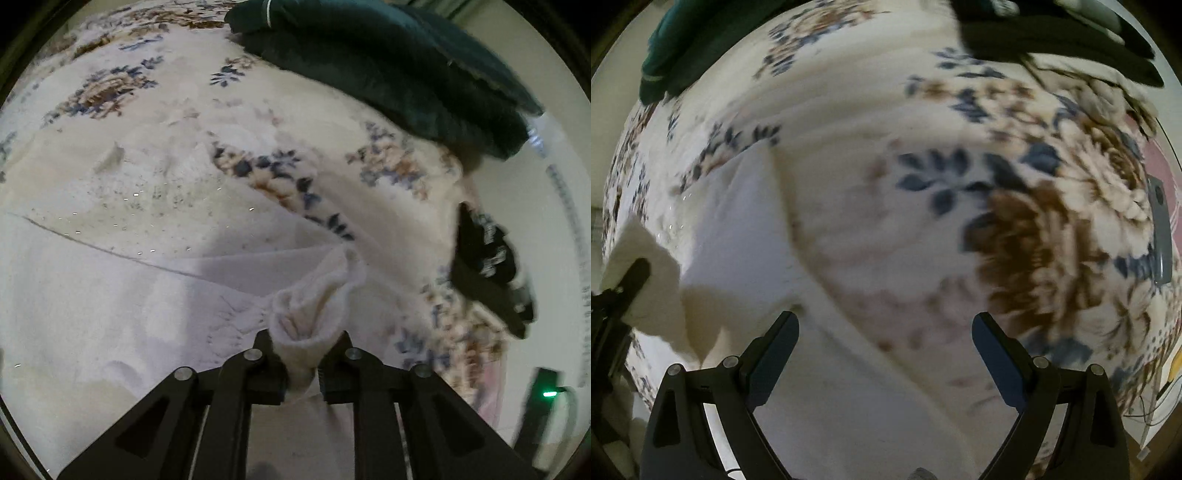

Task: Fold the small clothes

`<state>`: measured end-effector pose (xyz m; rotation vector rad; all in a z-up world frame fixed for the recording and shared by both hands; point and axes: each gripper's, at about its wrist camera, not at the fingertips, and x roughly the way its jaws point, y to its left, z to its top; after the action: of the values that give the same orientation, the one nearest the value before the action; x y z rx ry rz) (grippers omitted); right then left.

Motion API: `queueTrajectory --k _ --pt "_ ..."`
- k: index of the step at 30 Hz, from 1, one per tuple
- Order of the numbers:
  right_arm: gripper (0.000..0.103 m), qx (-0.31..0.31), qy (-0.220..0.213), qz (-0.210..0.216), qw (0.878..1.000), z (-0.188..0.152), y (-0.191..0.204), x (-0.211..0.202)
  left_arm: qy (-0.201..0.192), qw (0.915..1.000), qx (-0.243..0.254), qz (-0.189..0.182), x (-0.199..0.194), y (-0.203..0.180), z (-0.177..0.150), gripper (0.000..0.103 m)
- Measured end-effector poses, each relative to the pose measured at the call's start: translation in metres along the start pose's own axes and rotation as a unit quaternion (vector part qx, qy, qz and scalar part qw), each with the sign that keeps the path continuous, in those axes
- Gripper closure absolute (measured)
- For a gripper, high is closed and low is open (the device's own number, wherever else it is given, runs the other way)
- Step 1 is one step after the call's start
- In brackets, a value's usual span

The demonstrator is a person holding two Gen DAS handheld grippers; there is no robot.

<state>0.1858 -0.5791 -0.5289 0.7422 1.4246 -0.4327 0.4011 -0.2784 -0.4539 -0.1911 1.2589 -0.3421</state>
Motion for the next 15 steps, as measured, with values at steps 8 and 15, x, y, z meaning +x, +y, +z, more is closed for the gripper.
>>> queueTrajectory --k 8,15 --pt "0.063 -0.042 0.028 0.136 0.989 0.025 0.025 -0.014 -0.041 0.9824 -0.011 0.182 -0.044 0.087 -0.036 0.019" --pt "0.047 -0.104 0.074 0.178 0.976 0.04 0.12 0.029 0.027 0.9536 -0.07 0.292 -0.052 0.198 -0.105 0.013"
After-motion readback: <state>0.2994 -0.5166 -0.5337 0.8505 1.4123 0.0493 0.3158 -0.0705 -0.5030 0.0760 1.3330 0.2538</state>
